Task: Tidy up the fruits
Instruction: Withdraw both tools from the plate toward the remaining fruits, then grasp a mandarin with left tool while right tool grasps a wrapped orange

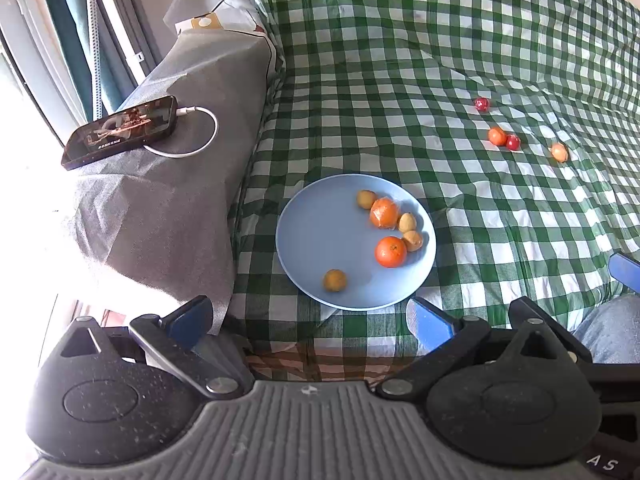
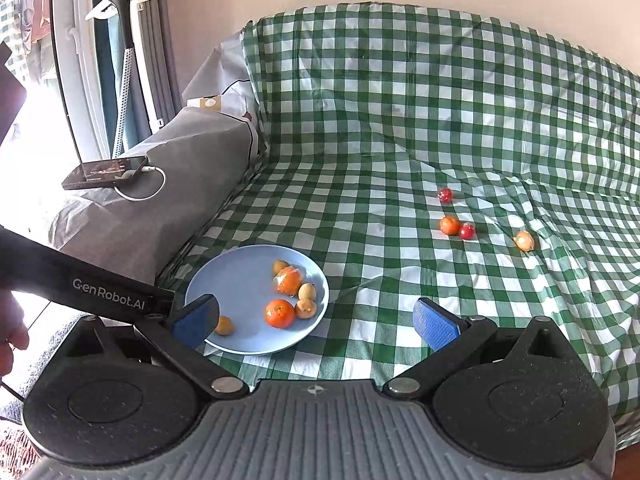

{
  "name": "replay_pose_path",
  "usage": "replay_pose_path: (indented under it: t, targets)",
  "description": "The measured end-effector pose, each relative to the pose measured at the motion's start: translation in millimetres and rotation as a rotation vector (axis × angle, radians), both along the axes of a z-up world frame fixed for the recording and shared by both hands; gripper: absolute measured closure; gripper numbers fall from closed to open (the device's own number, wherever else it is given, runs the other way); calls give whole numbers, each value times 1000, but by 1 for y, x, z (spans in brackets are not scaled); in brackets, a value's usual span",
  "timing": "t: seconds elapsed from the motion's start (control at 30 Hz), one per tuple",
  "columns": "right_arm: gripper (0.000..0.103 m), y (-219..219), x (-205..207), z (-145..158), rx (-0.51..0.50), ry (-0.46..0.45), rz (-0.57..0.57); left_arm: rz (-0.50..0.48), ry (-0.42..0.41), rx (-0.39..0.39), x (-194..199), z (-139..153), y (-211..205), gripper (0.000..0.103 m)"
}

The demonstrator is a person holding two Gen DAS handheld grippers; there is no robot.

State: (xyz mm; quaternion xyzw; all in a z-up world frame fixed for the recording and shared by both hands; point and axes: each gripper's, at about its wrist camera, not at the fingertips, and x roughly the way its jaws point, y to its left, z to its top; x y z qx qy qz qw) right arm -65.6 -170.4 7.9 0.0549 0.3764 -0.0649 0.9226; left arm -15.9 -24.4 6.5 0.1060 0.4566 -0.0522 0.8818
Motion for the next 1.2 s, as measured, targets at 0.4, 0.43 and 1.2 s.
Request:
replay_pose_path:
  t: [0.4, 0.43, 1.2]
  targets:
    - [1, -2, 6, -10, 21, 35, 7, 5, 32, 15, 8, -10, 2, 0]
    - [1, -3, 7, -12, 23, 40, 8, 7, 38, 17, 10, -11, 2, 0]
    - [1, -176, 55, -96, -68, 53, -394, -132, 109, 85, 119, -44, -118, 0]
